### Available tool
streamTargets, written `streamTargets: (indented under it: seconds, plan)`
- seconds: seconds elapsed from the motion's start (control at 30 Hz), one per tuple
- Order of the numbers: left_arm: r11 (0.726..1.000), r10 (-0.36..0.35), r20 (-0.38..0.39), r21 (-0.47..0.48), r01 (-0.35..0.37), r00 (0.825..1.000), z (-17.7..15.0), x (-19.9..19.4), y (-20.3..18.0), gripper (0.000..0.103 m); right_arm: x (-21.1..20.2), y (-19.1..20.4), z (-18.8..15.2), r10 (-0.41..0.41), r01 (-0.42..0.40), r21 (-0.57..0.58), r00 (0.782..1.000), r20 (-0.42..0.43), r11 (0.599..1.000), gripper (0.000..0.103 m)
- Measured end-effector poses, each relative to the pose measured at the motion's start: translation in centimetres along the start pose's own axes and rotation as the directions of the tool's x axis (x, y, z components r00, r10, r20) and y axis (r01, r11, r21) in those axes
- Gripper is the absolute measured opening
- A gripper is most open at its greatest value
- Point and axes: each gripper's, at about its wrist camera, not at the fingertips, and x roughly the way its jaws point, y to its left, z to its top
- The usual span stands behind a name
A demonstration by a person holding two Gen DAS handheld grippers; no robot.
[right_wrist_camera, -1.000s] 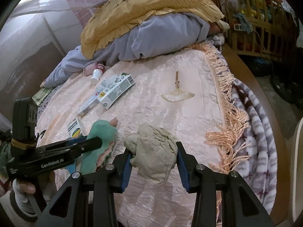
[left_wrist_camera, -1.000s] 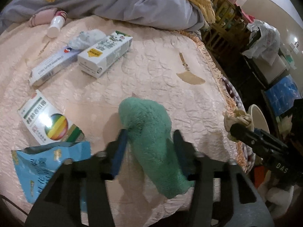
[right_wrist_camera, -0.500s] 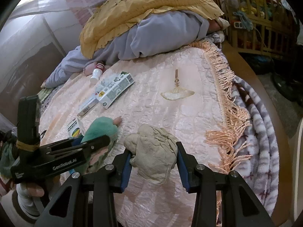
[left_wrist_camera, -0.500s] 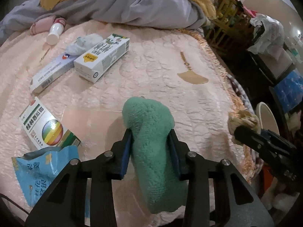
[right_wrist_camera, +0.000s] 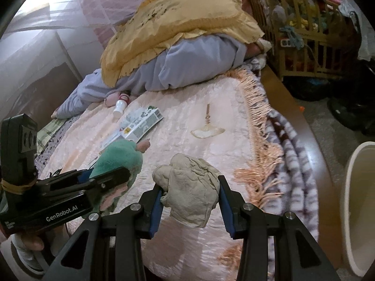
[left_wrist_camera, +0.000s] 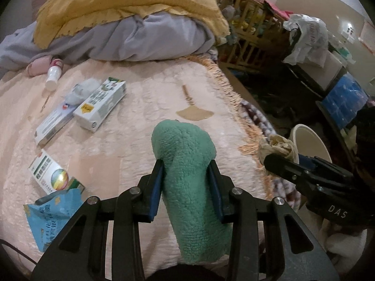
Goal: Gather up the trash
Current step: 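Carry the beige cloth and green towel over the white bucket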
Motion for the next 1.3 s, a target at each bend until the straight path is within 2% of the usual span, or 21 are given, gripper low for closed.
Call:
streamTargets:
  seconds: [0.3, 0.67, 1.0, 1.3]
  plan:
    - [0.998, -0.049, -0.012, 0.041, 0.049, 0.999, 0.4, 0.6, -3.7, 0.034, -2.5, -2.5, -0.7, -0.039, 0.039, 0.027, 0.999, 0.027, 0.999, 0.041]
    - [0.987, -0.124, -0.042, 0.101, 0.128, 0.991, 0.9, 2.2, -8.9, 0.034, -5.9, -7.5, -2.1, -0.115, 0.109, 0.099, 0.992, 0.055, 0.989, 0.041]
    - [0.965, -0.197, -0.070, 0.163, 0.206, 0.978, 1.5, 4.0, -14.9, 0.034, -9.1, -12.4, -3.1, -0.212, 0.201, 0.147, 0.975, 0.060, 0.968, 0.041]
    - [0.936, -0.268, -0.110, 0.203, 0.286, 0.957, 2.1, 6.0, -20.1, 0.034, -11.3, -17.1, -4.4, -0.280, 0.260, 0.225, 0.958, 0.057, 0.939, 0.041]
